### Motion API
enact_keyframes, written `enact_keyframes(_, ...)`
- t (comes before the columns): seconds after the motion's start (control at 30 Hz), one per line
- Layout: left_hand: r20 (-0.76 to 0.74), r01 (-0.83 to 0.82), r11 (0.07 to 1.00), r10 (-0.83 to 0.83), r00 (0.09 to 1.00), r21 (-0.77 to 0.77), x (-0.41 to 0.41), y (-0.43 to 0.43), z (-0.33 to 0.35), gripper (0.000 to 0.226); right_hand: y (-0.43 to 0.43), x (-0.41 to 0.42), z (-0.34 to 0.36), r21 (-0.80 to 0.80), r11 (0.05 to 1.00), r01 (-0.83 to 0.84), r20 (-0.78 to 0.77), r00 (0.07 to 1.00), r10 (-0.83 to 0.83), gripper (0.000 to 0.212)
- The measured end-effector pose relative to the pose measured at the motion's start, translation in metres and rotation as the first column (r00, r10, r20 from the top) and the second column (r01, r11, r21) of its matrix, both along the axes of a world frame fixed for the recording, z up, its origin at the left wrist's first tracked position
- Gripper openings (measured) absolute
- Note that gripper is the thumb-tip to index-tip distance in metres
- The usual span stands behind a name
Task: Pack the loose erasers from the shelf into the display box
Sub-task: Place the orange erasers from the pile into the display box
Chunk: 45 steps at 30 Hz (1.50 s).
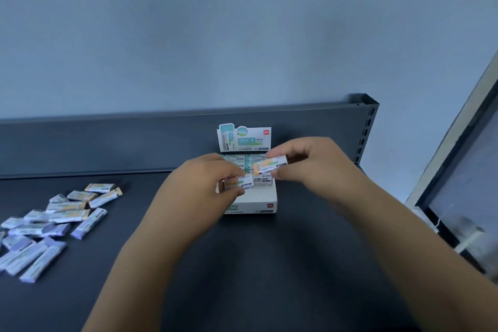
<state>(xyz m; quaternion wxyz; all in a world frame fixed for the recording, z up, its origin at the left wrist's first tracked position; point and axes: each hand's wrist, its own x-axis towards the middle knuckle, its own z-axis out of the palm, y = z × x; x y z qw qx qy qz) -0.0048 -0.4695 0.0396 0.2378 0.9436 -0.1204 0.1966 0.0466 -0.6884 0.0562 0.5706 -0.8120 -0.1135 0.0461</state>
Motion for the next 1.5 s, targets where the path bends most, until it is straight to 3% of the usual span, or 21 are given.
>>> enact_keyframes(0.17, -0.023, -0.06, 0.995, 0.062, 0.998, 0.077, 0.005, 0.0, -0.002, 0.021, -0.004, 0.025, -0.023, 0.292, 0.955, 0.056, -0.156, 0.988, -0.01, 0.025)
enact_keyframes(0.23, -0.056, -0.061, 0.991, 0.068, 0.996, 0.121, 0.011, 0.002, -0.003, 0.023, -0.005, 0.03, -0.037, 0.43, 0.902, 0.047, -0.132, 0.991, 0.012, 0.024)
enact_keyframes(0.4, -0.129, 0.022, 0.969, 0.01, 0.992, 0.245, 0.036, 0.003, -0.005, 0.02, -0.005, 0.037, -0.058, 0.411, 0.91, 0.061, -0.049, 0.998, -0.045, 0.021)
enact_keyframes(0.67, 0.044, 0.044, 0.968, -0.056, 0.997, 0.247, 0.076, 0.02, -0.027, 0.018, -0.002, 0.041, -0.063, 0.361, 0.928, 0.096, -0.007, 0.995, -0.101, 0.022)
enact_keyframes(0.9, 0.021, 0.112, 0.991, -0.113, 0.993, 0.072, 0.088, 0.035, -0.045, 0.021, -0.003, 0.039, -0.062, 0.317, 0.946, 0.062, 0.005, 0.998, -0.067, 0.023)
enact_keyframes(1.17, 0.152, 0.267, 0.936, -0.237, 0.96, -0.229, 0.095, 0.042, -0.068, 0.02, 0.001, 0.044, -0.069, 0.362, 0.932, 0.016, 0.01, 1.0, -0.021, 0.028)
enact_keyframes(1.37, 0.028, 0.292, 0.904, -0.299, 0.954, -0.312, 0.099, 0.044, -0.071, 0.027, 0.002, 0.05, -0.076, 0.329, 0.944, 0.015, 0.054, 0.998, -0.035, 0.03)
enact_keyframes(1.5, 0.019, 0.309, 0.906, -0.317, 0.948, -0.29, 0.099, 0.043, -0.072, 0.025, 0.002, 0.049, -0.076, 0.348, 0.937, 0.032, 0.058, 0.997, -0.056, 0.029)
